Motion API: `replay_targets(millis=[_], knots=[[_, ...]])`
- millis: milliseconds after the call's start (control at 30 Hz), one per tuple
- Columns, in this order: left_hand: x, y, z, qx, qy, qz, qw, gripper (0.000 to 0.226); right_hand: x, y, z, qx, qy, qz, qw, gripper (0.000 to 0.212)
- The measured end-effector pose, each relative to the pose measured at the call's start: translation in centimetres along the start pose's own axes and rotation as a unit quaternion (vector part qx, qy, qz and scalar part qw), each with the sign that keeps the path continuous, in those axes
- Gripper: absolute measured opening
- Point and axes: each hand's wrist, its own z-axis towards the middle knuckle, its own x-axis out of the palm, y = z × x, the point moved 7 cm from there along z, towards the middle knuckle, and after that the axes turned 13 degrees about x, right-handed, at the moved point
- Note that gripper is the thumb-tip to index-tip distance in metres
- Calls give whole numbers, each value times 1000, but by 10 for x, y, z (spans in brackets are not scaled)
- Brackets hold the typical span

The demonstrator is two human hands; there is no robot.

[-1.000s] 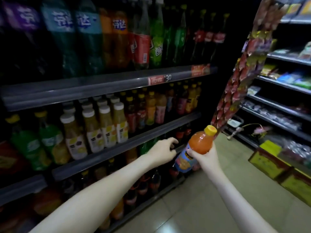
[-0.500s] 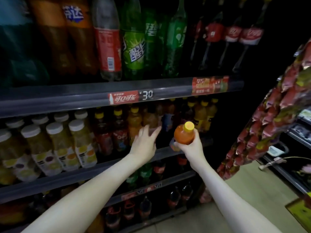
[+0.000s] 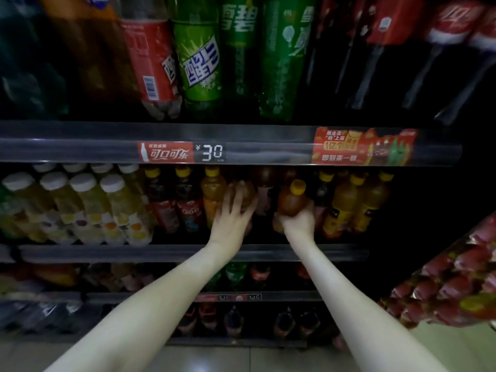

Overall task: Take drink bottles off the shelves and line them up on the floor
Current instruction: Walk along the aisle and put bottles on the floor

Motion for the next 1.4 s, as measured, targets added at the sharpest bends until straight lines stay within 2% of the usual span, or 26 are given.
replay_targets(millis=[100,167,233,400,467,567,667,767,867,1067,1400], knots=[[0,-5,-1,-16,-10,1,1000,96,6,-1,10,-14,-6,-103,995,74],[1,-8,-1,-29,-3,-8,1000,90,9,-4,11,-31,-17,-155,987,68],[1,-13,0,-46,-2,-16,999,80,11,-8,10,-42,-22,-165,985,63],[0,-27,-9,-87,-19,-72,993,70,8,-23,-9,-40,8,-101,994,80],[3,-32,-23,-100,-22,-79,992,66,5,-34,-26,-35,2,-116,993,82],[9,-35,-50,-90,-10,-89,992,64,11,-51,-54,-80,1,-170,982,75],[16,-29,-83,-93,24,-122,988,61,39,-62,-82,-124,64,-224,965,68],[24,-9,-135,-161,108,-192,962,57,90,-68,-116,-161,168,-294,927,60],[24,35,-198,-237,187,-193,934,59,159,-68,-160,-205,262,-352,875,43],[-19,155,-349,-402,175,-172,882,54,309,-52,-286,-231,440,-341,798,38],[-59,297,-563,-602,115,-204,763,52,523,-43,-450,-278,559,-361,693,36]])
